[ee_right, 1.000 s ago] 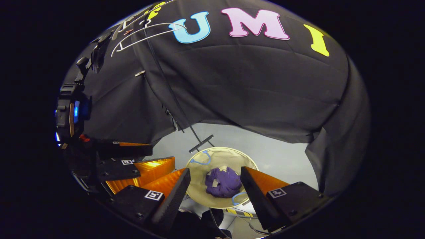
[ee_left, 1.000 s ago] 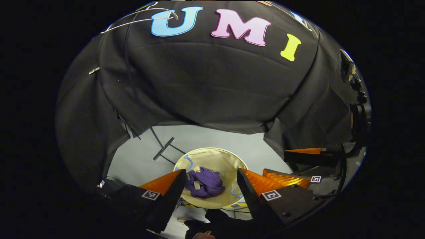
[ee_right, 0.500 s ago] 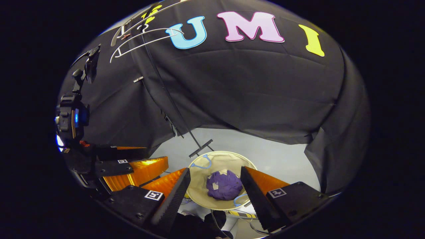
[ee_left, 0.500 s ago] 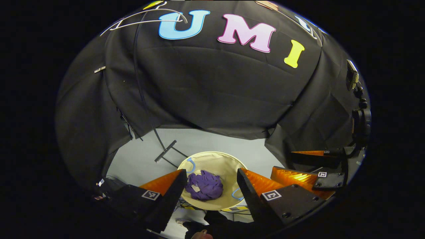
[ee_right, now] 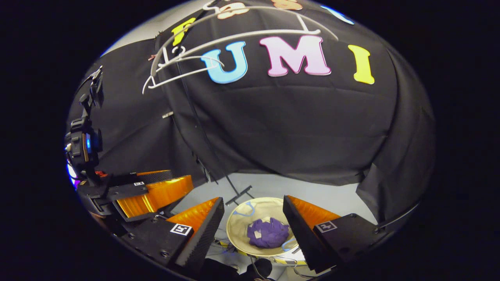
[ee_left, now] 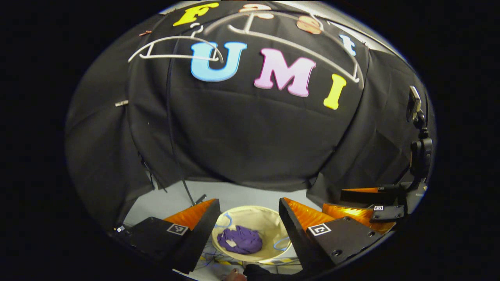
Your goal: Grasp the clothes on the hanger with both hands and then place them into the laundry hamper below.
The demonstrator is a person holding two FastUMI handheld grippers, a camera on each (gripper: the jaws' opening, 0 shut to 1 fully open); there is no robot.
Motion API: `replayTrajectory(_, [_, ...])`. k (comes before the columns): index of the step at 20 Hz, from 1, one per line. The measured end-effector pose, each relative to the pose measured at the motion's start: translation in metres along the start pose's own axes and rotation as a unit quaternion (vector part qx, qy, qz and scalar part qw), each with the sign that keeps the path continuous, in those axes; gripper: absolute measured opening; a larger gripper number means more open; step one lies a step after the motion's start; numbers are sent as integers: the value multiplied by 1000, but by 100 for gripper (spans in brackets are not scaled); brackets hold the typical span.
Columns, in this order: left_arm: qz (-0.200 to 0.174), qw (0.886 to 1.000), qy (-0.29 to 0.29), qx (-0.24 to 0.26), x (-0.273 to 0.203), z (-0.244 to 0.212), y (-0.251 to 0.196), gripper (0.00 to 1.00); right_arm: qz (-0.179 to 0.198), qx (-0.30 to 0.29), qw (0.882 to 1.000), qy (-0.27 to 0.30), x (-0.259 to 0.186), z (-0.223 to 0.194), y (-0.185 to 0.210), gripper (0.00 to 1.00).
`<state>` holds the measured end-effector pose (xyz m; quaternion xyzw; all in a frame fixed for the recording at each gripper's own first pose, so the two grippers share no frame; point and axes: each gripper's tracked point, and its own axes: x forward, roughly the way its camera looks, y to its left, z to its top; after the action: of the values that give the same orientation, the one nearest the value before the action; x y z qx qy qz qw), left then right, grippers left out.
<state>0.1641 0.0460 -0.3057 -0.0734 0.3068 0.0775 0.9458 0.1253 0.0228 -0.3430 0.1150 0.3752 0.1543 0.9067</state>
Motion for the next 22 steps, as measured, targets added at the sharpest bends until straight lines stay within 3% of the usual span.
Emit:
replayTrajectory(4, [-7,997,-75,27,-50,54,16,95,-18,-1,995,-94,-45,60,28,98])
replayTrajectory(7, [-21,990,-134,43,-102,85,22,95,-28,-2,985,-169,-92,98,54,98])
replayTrajectory(13, [-67,968,-233,58,-197,127,14,95,-62,-31,955,-289,-190,142,104,98])
replayTrajectory(17, [-88,949,-287,95,-245,145,9,95,-76,-45,929,-359,-244,157,129,97])
replayTrajectory(22, [-123,940,-304,92,-284,150,2,92,-103,-48,905,-410,-289,165,140,97])
